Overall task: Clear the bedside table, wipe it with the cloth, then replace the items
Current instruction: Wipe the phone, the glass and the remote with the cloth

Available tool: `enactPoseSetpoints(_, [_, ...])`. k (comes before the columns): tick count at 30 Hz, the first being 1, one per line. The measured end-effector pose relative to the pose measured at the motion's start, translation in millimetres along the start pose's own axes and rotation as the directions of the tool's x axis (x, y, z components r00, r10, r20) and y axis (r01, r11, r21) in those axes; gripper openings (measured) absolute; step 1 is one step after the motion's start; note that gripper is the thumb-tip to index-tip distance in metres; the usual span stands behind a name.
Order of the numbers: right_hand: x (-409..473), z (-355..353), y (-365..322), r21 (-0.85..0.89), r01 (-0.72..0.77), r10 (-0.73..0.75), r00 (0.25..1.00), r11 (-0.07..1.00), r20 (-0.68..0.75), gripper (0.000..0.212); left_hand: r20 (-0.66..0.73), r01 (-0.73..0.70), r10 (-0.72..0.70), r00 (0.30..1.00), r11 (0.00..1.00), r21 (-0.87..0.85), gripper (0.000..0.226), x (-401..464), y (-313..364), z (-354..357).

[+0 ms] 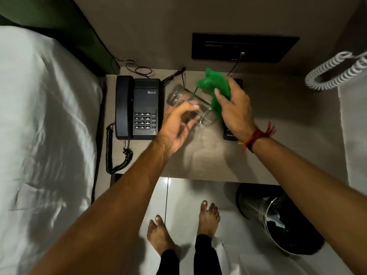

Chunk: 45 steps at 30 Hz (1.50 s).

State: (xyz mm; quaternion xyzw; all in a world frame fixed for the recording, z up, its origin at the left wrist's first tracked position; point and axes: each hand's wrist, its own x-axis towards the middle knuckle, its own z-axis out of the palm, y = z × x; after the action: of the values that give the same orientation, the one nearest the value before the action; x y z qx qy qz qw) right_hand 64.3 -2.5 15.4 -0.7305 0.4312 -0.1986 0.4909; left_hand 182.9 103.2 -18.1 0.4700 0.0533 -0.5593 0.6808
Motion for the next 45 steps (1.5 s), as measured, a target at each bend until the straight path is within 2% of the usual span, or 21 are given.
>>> enactPoseSetpoints(2, [-1.2,9.4,-9.5,-0.028,0.088,-0.085,0.992,0.996,0.090,0.045,0.079,0.005,-0.011,0.997,0.998,0.066,0.031,-0.9,-8.5,4.1])
enactPoseSetpoints(4, [-10.3,15.5,-13.2,-0.043,0.156,-0.150,0.981,0.987,0.121,0.050,0.119,0.005,-0.016,0.993,0.996,0.093,0.029,-1.0,-12.5,8.8])
enactPoseSetpoints(8, [-39.6,14.6,2.0,-0.044,0.188,-0.182,0.975,0.981,0.126,0.056,0.051,0.000,-0.007,0.999,0.990,0.141,0.024,2.1,-5.6,3.1])
enactPoseSetpoints(12, [-50.5,10.0,18.4,-0.082,0.061,-0.052,0.993,0.995,0.110,0.052,0.001,-0.049,0.049,0.999,0.992,0.120,0.026,7.9,3.4,-1.3])
enactPoseSetpoints(16, [-26.4,11.7,12.5,-0.020,-0.055,0.055,0.998,0.998,0.027,0.043,0.041,-0.049,0.041,0.998,0.975,0.217,0.039,3.8,-3.4,9.4])
enactPoseSetpoints(18, [-19.7,14.4,7.8,0.025,-0.064,0.064,0.998,0.998,-0.002,0.041,0.032,-0.064,0.056,0.998,0.929,0.364,0.050,5.0,-6.2,11.9])
enactPoseSetpoints(20, [-24.1,17.5,6.5,0.118,-0.085,0.087,0.996,0.989,-0.010,0.039,-0.017,-0.120,0.154,0.988,0.831,0.543,0.052,11.0,-5.2,12.1])
enactPoseSetpoints(22, [-31.5,17.0,10.1,0.299,-0.146,0.159,0.987,0.943,-0.020,0.035,-0.068,-0.146,0.258,0.964,0.723,0.676,0.057,18.2,-1.2,14.3])
enactPoseSetpoints(24, [-35.6,10.2,17.4,0.456,-0.189,0.229,0.973,0.870,-0.035,0.032,-0.104,-0.143,0.311,0.945,0.676,0.723,0.065,25.7,1.5,15.7])
enactPoseSetpoints(28, [-32.1,-23.7,38.3,0.518,-0.190,0.332,0.922,0.834,-0.197,0.030,-0.040,-0.210,0.325,0.945,0.697,0.686,0.067,33.8,-2.0,11.5])
enactPoseSetpoints(31, [-22.8,-52.3,58.7,0.507,-0.172,0.400,0.832,0.845,-0.384,0.029,-0.057,-0.224,0.366,0.929,0.677,0.701,0.064,36.4,-10.1,2.6])
enactPoseSetpoints(34, [-17.8,-69.8,77.4,0.384,-0.220,0.398,0.780,0.897,-0.483,0.028,-0.027,-0.228,0.434,0.900,0.522,0.822,0.064,39.3,-16.7,-5.5])
enactPoseSetpoints(35, [-17.9,-70.7,81.4,0.351,-0.243,0.397,0.780,0.904,-0.483,0.028,-0.033,-0.220,0.462,0.886,0.483,0.847,0.065,38.4,-20.2,-9.4])
enactPoseSetpoints(36, [-19.0,-71.0,85.1,0.326,-0.263,0.398,0.787,0.908,-0.472,0.027,-0.089,-0.186,0.476,0.875,0.500,0.846,0.060,34.6,-25.7,-7.1])
enactPoseSetpoints(38, [-21.3,-66.6,90.0,0.295,-0.290,0.398,0.811,0.910,-0.429,0.026,-0.351,-0.051,0.395,0.849,0.722,0.691,0.030,29.8,-43.5,-4.1])
enactPoseSetpoints(39, [-22.2,-63.4,92.0,0.279,-0.304,0.399,0.821,0.911,-0.408,0.025,-0.486,0.075,0.352,0.800,0.745,0.663,0.029,27.7,-53.3,0.8])
enactPoseSetpoints(40, [-22.9,-58.3,92.6,0.261,-0.316,0.398,0.832,0.912,-0.385,0.025,-0.544,0.191,0.347,0.764,0.683,0.705,0.032,25.6,-65.2,1.5])
enactPoseSetpoints(41, [-23.4,-53.3,93.0,0.245,-0.327,0.399,0.843,0.913,-0.361,0.025,-0.542,0.236,0.350,0.764,0.630,0.740,0.031,23.0,-78.0,6.6])
enactPoseSetpoints(42, [-23.2,-48.7,93.1,0.232,-0.339,0.402,0.852,0.912,-0.336,0.026,-0.508,0.227,0.321,0.800,0.621,0.750,0.029,18.6,-86.7,18.2])
enactPoseSetpoints(45, [-22.7,-37.2,90.6,0.212,-0.376,0.424,0.866,0.902,-0.267,0.026,-0.354,0.131,0.258,0.899,0.614,0.778,0.028,20.2,-99.5,52.2])
